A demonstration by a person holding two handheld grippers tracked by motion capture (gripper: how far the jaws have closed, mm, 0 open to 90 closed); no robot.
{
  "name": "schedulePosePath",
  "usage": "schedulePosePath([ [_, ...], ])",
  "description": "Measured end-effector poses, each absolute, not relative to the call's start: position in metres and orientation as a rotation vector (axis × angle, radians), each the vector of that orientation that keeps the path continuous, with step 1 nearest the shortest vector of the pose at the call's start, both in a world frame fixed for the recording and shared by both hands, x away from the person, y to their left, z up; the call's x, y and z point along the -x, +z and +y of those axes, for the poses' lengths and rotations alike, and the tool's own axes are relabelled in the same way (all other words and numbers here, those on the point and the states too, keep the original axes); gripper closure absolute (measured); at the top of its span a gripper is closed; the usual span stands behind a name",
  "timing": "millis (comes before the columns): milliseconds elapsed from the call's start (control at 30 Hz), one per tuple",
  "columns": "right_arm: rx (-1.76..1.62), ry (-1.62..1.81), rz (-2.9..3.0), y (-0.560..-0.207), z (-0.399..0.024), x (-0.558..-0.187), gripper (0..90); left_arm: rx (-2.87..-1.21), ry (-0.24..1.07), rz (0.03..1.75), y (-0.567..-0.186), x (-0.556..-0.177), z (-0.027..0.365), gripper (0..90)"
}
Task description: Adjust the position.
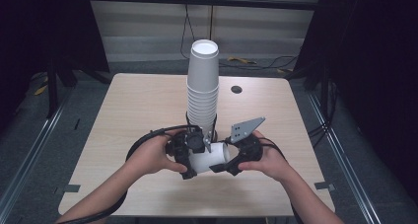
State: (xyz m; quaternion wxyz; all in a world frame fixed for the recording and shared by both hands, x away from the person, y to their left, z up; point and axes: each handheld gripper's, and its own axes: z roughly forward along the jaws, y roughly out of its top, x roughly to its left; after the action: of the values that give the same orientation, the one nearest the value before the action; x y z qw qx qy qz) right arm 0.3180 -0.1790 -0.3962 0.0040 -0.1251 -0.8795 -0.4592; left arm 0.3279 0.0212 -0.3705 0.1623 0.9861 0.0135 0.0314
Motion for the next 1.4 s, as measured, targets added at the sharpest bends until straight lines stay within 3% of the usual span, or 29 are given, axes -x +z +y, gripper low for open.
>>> schedulePosePath([
  [200, 0.403, -1.441, -2.757, -0.394, -0.182, -0.318, 24.4, -2.767, 0.108, -0.015, -0.364, -0.332, 0.029, 10.1],
  [367, 0.420, -1.395, -2.783, -0.399, -0.183, -0.319, 24.3, -2.721, 0.113, 0.022, -0.362, -0.329, 0.034, 14.6],
  [800, 0.508, -1.411, -2.771, -0.403, -0.200, -0.320, 24.1, -2.651, 0.100, 0.100, -0.365, -0.333, 0.056, 15.0],
  [1400, 0.625, -1.577, -2.642, -0.397, -0.214, -0.324, 23.8, -2.364, 0.052, 0.274, -0.385, -0.337, 0.070, 14.7],
])
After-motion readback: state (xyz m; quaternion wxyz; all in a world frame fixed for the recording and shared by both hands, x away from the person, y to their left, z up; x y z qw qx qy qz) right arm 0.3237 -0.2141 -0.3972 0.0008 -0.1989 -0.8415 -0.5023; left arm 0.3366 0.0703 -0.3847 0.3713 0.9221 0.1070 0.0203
